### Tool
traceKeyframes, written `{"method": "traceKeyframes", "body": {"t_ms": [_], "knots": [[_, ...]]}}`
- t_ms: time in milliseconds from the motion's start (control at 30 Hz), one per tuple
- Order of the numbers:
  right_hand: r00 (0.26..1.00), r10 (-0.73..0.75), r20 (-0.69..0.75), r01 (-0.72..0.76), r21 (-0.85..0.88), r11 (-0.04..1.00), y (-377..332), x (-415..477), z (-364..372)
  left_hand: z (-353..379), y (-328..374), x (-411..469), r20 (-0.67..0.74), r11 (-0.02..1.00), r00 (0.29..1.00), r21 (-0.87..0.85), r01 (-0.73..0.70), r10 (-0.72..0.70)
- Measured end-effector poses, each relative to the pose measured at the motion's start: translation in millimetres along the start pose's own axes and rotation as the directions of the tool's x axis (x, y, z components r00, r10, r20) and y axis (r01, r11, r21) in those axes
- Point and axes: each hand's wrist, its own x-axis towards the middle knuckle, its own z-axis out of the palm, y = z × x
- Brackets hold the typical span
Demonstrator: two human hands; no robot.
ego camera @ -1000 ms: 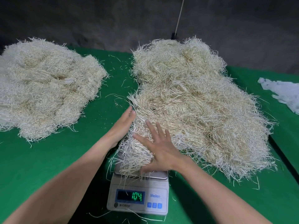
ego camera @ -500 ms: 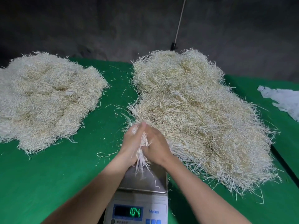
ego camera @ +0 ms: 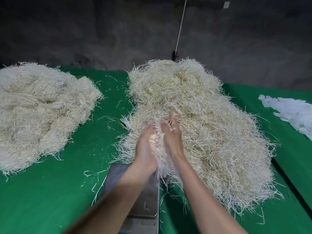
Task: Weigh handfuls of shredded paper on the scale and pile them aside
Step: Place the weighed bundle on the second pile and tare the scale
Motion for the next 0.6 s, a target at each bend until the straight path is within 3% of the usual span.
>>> {"method": "traceKeyframes", "body": {"t_ms": [67,167,200,300,367,433,533,600], "knots": [[0.992,-0.089,0.091,0.099,-0.108,0.989,10,-25,20,5,25,16,-0.123,0.997,0.992,-0.074,-0.031,0.021],[0.979,-0.086,0.184,0.122,-0.191,0.974,7,-15,24,7,24,21,-0.346,0.936,0.903,0.322,-0.141,0.255],[0.988,-0.042,0.152,0.065,-0.153,0.986,1,0,17,7,16,18,-0.309,0.89,0.905,0.435,-0.138,0.291],[0.987,0.077,0.143,-0.074,-0.028,0.997,-2,24,5,9,7,10,-0.239,0.892,0.943,0.44,-0.106,0.23],[0.969,0.093,0.229,-0.087,-0.036,0.996,2,-1,20,6,18,17,-0.199,0.831,0.904,0.503,-0.237,0.379],[0.973,0.052,0.226,-0.041,-0.055,0.998,9,-15,30,4,22,26,-0.166,0.794,0.868,0.51,-0.331,0.469],[0.98,0.17,0.102,-0.169,-0.024,0.985,10,7,21,-2,11,27,-0.092,0.826,0.941,0.512,-0.235,0.325],[0.957,0.288,0.023,-0.289,0.091,0.953,9,25,8,-1,8,18,-0.068,0.89,0.969,0.413,-0.191,0.239]]}}
